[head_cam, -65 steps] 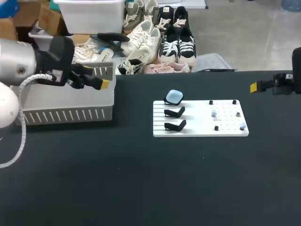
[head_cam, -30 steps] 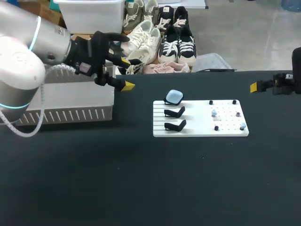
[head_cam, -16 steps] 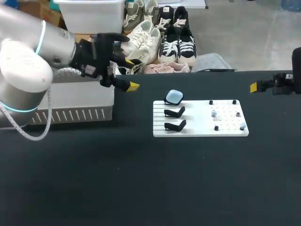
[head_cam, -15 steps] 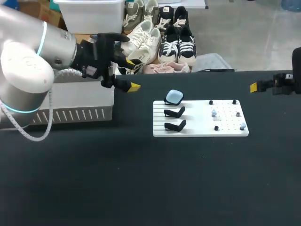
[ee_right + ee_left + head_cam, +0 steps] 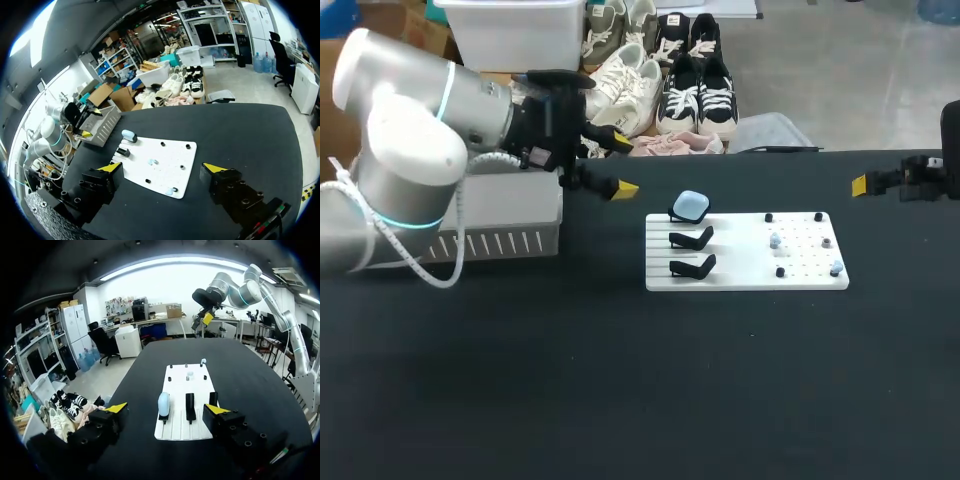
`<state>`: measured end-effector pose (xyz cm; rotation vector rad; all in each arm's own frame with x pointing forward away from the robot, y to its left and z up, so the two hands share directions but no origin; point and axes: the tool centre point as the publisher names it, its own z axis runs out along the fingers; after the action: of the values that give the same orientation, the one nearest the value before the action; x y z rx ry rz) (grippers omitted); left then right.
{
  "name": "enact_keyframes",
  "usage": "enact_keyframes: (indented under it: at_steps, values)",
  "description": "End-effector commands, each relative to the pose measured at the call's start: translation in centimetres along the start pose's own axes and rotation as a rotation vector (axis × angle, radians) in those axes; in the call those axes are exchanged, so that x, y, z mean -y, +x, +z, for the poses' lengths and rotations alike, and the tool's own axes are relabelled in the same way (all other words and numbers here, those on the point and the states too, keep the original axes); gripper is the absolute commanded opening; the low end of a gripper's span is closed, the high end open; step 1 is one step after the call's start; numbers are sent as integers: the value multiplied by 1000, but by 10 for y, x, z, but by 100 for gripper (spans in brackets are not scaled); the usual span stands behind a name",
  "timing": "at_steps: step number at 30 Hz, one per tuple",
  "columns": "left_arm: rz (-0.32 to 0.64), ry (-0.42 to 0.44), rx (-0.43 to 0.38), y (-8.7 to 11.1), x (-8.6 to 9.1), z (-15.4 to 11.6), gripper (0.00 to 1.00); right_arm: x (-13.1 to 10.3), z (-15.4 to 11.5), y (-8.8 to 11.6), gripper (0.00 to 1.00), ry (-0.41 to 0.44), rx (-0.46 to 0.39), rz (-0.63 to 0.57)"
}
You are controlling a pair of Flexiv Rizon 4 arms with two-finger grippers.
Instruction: Pick up each earbud case from the left stands, insert the matching earbuds, close the lid, and place the case in the box.
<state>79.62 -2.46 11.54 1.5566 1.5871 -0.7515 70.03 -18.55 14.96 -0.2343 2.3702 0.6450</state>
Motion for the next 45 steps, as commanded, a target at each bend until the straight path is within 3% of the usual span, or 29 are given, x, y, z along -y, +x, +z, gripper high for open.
enact_keyframes:
  at_steps: [1, 16, 35, 45]
  values:
    - [-2, 79, 2, -3, -17, 19, 100, 0, 0, 0, 100, -1, -1, 0]
    - [-45, 86, -29, 16, 2, 60, 100, 0, 0, 0, 100, -1, -1, 0]
    - [-43, 83, -20, 24, 5, 84, 100, 0, 0, 0, 100, -1, -1, 0]
    - [-88, 52, -32, 32, 2, 92, 100, 0, 0, 0, 100, -1, -1, 0]
